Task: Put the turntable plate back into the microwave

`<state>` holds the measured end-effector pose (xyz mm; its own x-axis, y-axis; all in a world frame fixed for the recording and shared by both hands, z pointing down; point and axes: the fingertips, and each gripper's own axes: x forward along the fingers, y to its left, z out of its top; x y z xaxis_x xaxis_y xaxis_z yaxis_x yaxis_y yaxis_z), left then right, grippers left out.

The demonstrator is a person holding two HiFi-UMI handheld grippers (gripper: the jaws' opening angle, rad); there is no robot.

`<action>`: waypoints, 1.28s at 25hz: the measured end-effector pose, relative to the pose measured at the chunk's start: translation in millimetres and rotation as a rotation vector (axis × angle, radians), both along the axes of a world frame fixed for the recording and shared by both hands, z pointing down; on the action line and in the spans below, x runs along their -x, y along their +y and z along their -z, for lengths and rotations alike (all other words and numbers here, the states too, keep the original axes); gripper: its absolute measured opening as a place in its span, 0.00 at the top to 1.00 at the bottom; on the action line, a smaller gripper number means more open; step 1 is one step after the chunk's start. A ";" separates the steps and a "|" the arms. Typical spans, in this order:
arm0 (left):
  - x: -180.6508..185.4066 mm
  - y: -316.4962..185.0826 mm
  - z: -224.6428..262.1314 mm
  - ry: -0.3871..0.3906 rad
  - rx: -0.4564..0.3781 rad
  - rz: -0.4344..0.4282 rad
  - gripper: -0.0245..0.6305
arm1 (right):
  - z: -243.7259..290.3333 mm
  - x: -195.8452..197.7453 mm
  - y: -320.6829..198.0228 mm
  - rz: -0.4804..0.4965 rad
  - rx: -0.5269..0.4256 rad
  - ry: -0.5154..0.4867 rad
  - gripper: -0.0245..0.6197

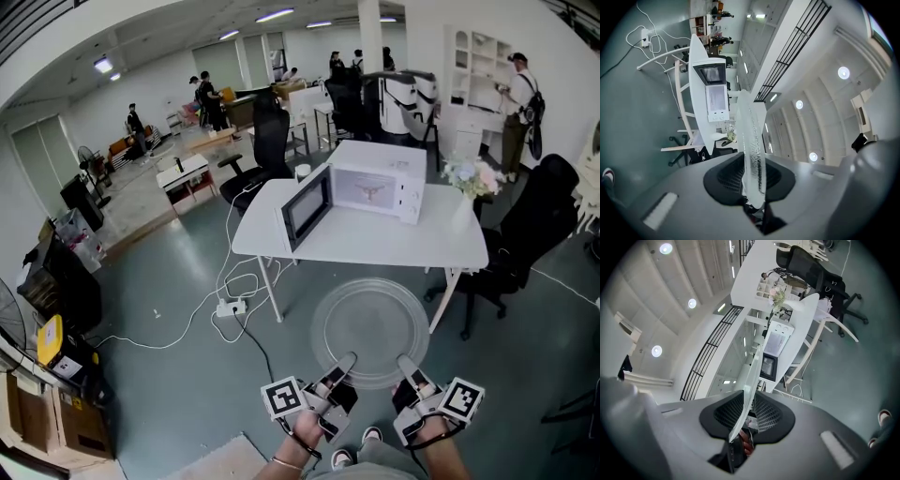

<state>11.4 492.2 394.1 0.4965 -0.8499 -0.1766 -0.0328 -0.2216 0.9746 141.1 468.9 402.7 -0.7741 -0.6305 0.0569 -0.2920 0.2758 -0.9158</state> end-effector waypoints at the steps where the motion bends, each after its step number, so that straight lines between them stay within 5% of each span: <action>1: 1.5 -2.8 -1.1 0.001 0.001 0.001 0.90 | -1.9 0.9 -2.8 -0.002 0.006 0.005 0.85; 32: 27.2 -274.3 -7.8 0.018 0.044 0.099 0.90 | -14.0 27.2 -284.5 0.068 0.084 0.000 0.85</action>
<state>-15.8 217.9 401.8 0.4072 -0.9016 -0.1460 -0.0346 -0.1750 0.9840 113.9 184.3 416.7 -0.8151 -0.5693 0.1071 -0.2748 0.2173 -0.9366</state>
